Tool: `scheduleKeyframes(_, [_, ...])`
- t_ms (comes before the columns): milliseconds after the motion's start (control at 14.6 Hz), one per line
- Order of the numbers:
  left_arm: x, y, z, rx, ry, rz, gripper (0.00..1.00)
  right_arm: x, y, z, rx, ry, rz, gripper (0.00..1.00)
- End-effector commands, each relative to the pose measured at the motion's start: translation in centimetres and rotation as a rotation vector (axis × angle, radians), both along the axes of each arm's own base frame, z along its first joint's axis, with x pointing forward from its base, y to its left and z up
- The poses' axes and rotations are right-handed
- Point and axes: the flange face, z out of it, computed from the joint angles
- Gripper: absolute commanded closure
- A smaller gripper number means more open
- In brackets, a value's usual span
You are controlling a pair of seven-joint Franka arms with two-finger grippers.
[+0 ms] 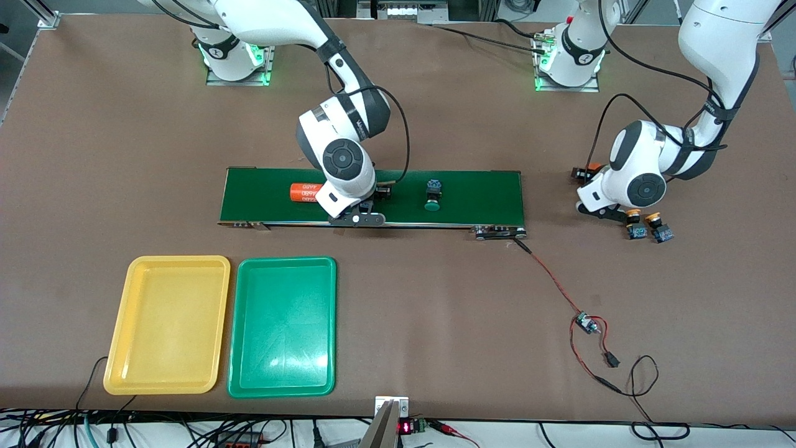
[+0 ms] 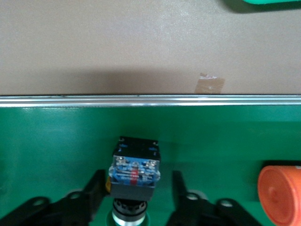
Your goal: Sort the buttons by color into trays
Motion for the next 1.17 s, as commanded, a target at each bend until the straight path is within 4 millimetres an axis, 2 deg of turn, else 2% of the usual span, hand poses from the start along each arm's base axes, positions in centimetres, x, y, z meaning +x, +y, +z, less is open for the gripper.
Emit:
scheduleKeyframes(0, [1.2, 0.2, 2.2, -0.019, -0.088, 0.001, 0.77, -0.1, 0.4, 0.4, 0.005, 0.004, -0.02, 0.84])
scheduleKeyframes(137, [2.6, 0.3, 3.8, -0.002, -0.096, 0.016, 0.87, 0.3, 0.5, 1.5, 0.004, -0.011, -0.086, 0.98])
scheduleKeyframes(275, [5.5, 0.0, 7.2, -0.001, -0.074, 0.063, 0.88, 2.3, -0.5, 3.6, 0.014, -0.023, -0.137, 1.0])
scheduleKeyframes(412, [7.7, -0.9, 9.9, -0.07, -0.072, 0.245, 0.87, 5.8, -4.1, 5.5, 0.009, -0.027, -0.194, 1.0])
scheduleKeyframes(480, [8.3, -2.0, 10.5, -0.091, -0.075, 0.345, 0.87, 7.6, -5.9, 6.5, 0.013, -0.046, -0.222, 1.0])
scheduleKeyframes(618, [9.1, -4.9, 11.1, -0.056, -0.076, 0.507, 0.86, 12.2, -12.0, 7.2, 0.036, -0.08, -0.275, 1.0])
scheduleKeyframes(686, [10.1, -7.3, 11.8, -0.02, -0.079, 0.651, 0.84, 14.1, -14.7, 7.0, 0.049, -0.09, -0.253, 1.0])
scheduleKeyframes(824, [11.5, -11.5, 13.2, 0.082, -0.089, 0.896, 0.83, 16.3, -17.4, 5.1, 0.041, -0.098, -0.252, 1.0])
scheduleKeyframes(961, [11.7, -15.9, 13.8, 0.165, -0.088, 1.069, 0.83, 18.9, -20.1, 4.0, 0.051, -0.137, -0.297, 1.0])
scheduleKeyframes(1029, [11.9, -17.5, 13.8, 0.183, -0.075, 1.145, 0.83, 19.7, -20.7, 3.3, 0.051, -0.144, -0.304, 1.0])
scheduleKeyframes(1098, [12.4, -18.0, 13.6, 0.187, -0.029, 1.249, 0.83, 20.4, -21.4, 2.8, 0.049, -0.15, -0.312, 1.0])
